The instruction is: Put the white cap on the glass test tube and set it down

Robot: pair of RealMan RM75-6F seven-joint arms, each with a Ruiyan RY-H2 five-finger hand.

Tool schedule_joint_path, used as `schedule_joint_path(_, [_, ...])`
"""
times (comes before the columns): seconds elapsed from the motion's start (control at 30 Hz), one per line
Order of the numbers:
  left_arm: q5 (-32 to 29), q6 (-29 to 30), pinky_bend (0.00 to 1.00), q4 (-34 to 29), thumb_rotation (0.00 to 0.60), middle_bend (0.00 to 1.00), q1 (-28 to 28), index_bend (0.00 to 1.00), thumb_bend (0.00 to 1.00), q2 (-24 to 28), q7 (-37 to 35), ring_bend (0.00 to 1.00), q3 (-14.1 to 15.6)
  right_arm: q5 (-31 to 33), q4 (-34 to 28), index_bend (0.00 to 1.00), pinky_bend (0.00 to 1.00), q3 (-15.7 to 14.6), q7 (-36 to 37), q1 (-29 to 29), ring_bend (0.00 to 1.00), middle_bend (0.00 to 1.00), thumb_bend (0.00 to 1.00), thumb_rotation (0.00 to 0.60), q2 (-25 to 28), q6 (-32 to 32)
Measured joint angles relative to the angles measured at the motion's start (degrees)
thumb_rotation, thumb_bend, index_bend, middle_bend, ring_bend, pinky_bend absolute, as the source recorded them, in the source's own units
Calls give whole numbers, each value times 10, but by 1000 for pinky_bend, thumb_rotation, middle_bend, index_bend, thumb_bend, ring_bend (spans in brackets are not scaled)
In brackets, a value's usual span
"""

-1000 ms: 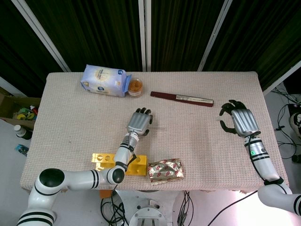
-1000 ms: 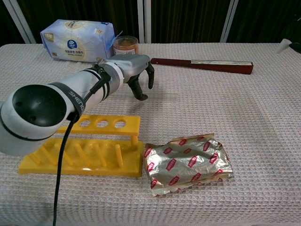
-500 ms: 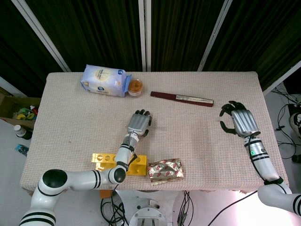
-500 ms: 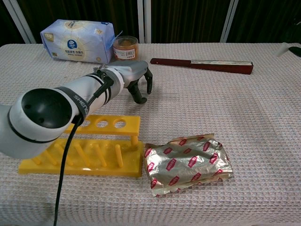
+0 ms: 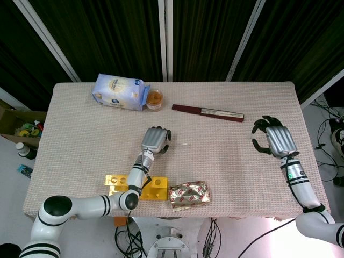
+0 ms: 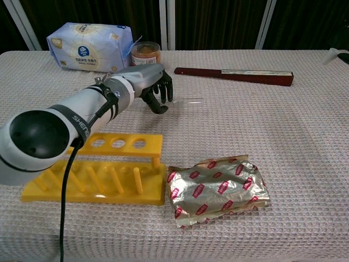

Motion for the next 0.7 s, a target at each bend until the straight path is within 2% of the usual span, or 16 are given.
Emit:
schedule_joint_path(0.13, [77,29,389,-13,600,493,28,610,478,17,-80,362,9,-12,-20,631,199,2,10,-3,123,306,499,600,12,9])
schedule_joint_path(0.33, [155,67,409,-51,600,520,73,610,481,44,-215,387,16,-37,-77,631,199,11,13,-1,123,307,498,600,45,21])
schedule_joint_path(0.53, [196,80,412,-112,600,531,105,611,481,60,-318,397,12,-48,-145,631,199,37,-26,24,123,309,498,600,71,20])
schedule_joint_path(0.7, [212,84,407,-123,600,530,110,611,483,48,-355,396,-1,-24,-178,631,199,62,-75,69,123,309,498,600,65,-6])
